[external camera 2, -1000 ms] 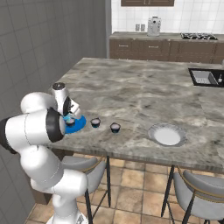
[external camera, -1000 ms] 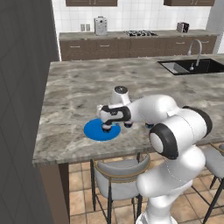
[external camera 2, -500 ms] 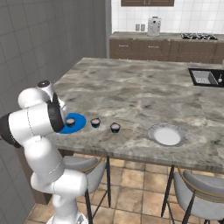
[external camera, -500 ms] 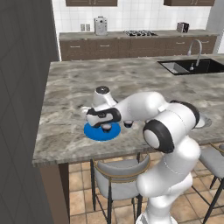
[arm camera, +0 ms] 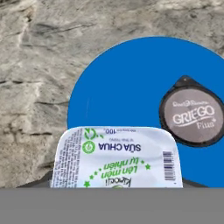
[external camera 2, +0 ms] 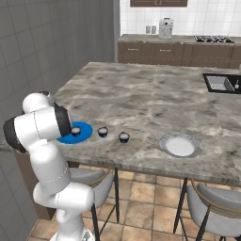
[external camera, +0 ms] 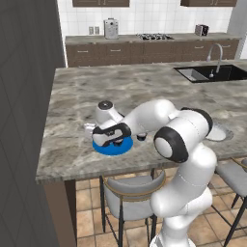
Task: Place two yogurt containers on each plate.
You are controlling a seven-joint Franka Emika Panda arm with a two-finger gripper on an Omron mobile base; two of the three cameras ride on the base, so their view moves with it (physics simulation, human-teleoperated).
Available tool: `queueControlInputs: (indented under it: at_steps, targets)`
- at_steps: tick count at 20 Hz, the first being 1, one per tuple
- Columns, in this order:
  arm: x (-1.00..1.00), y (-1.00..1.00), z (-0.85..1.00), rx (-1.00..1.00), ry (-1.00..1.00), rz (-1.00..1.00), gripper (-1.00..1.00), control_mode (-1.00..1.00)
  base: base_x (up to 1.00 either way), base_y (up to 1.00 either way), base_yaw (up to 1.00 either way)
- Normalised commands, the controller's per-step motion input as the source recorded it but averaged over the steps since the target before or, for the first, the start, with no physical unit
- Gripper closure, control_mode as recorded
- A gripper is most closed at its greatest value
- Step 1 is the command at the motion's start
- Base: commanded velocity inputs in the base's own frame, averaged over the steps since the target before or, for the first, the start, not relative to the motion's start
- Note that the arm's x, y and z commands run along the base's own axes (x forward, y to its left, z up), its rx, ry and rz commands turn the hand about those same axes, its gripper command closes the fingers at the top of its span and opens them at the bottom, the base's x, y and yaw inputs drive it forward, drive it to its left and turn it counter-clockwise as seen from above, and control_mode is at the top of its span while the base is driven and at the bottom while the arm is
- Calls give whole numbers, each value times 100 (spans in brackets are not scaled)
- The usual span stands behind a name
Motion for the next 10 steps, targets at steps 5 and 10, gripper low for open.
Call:
queueControlInputs:
  at_steps: [5,10]
  targets:
    - [0,-10,42,2,0,0,-100,-100,0,0,0]
    - [16,-28,31,0,0,-1,-100,-100,0,0,0]
